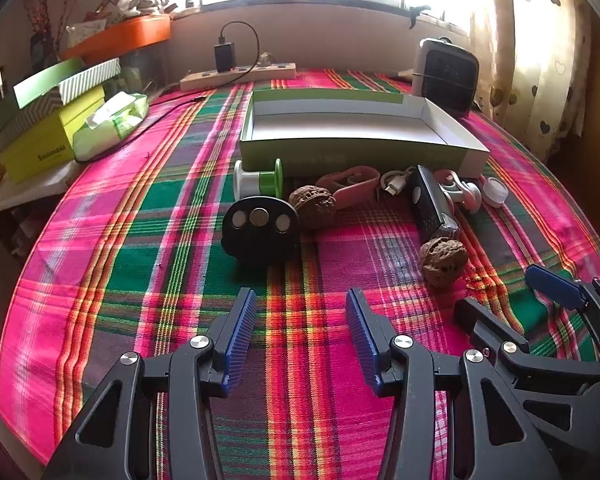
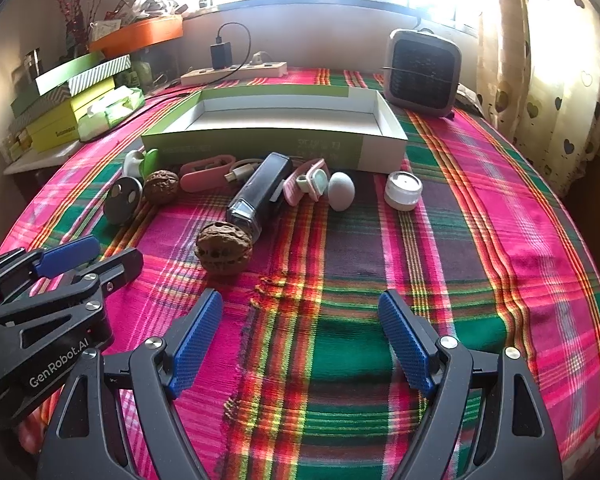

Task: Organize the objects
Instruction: 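Move both tools toward the walnut and the black dotted disc, then close the right gripper on the brown walnut while the left gripper grasps the black dotted disc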

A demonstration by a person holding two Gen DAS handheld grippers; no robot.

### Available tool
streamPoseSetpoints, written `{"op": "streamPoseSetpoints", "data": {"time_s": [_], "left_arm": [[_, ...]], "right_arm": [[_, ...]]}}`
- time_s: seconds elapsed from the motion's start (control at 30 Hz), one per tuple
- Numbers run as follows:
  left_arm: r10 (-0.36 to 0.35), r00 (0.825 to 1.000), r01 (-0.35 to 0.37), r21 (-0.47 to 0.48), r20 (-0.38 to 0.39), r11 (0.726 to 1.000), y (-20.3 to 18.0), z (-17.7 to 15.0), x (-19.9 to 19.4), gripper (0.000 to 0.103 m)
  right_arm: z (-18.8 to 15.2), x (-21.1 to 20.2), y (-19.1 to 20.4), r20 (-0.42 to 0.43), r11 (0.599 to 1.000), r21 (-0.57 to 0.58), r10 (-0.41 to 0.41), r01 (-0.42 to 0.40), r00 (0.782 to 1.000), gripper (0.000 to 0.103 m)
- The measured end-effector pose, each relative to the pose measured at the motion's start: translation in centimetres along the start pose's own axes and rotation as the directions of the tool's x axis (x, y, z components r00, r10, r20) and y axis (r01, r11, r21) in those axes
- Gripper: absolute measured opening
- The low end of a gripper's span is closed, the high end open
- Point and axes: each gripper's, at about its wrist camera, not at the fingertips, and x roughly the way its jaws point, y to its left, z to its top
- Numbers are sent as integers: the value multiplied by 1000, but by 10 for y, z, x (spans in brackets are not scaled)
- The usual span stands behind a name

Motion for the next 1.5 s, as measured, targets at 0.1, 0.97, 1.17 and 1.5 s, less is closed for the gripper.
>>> {"op": "streamPoseSetpoints", "data": {"time_s": [0.1,0.97,1.17,1.5], "left_arm": [[-1,1000,1,0,0,1000,1,0,0,46],[-91,996,92,-47,5,995,40,7,2,45],[-122,992,122,-38,-12,992,43,20,14,45],[-127,992,126,-38,-19,991,47,34,26,45]], "right_arm": [[0,0,1,-1,1000,2,-2,2,1000,81],[11,9,15,-19,995,-25,96,-96,995,81],[17,13,18,-24,995,-26,99,-100,995,80],[21,17,14,-22,997,-30,65,-66,998,72]]}}
